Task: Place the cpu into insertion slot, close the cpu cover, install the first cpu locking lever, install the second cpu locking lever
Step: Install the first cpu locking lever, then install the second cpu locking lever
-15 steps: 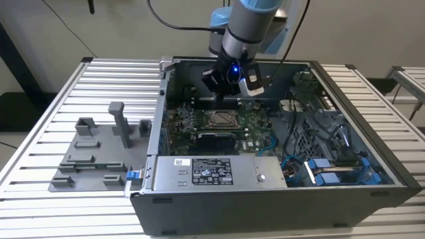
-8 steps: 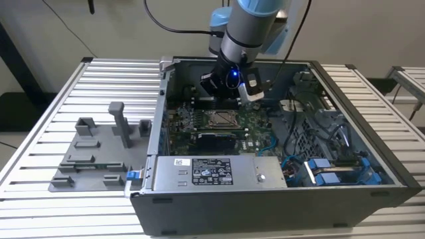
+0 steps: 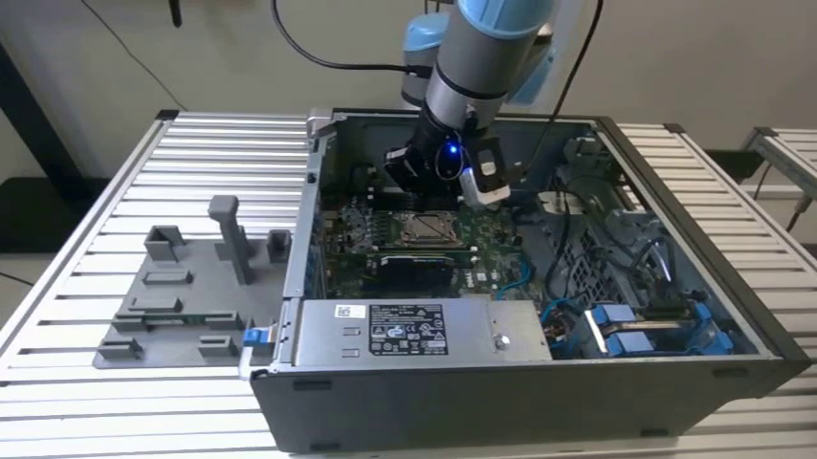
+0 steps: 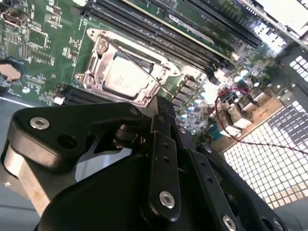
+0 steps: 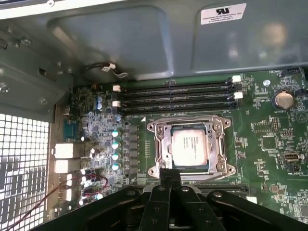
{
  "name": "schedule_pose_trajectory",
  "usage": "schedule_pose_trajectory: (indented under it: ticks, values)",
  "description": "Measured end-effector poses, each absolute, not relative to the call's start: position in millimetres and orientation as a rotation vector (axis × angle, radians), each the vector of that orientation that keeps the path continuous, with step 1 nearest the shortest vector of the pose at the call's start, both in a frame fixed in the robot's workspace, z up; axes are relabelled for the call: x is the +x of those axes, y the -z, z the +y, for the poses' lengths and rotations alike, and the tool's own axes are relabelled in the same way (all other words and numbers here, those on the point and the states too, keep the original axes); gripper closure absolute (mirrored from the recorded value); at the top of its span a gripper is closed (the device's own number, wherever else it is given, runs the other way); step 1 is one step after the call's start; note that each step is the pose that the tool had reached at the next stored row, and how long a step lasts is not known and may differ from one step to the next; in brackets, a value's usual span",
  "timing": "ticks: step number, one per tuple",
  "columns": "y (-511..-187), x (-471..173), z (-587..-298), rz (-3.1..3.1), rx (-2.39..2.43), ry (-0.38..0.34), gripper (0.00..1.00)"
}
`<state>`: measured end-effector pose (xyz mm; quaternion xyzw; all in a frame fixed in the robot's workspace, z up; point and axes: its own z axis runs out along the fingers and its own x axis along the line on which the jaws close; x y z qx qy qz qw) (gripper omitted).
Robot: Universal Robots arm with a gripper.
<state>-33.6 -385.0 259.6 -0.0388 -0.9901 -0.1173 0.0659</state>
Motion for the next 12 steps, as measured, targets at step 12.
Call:
schedule_pose_trajectory:
  ticks: [12]
  values:
    - [-258.9, -34.0, -386.5, -2.971, -0.122, 0.313, 0.89]
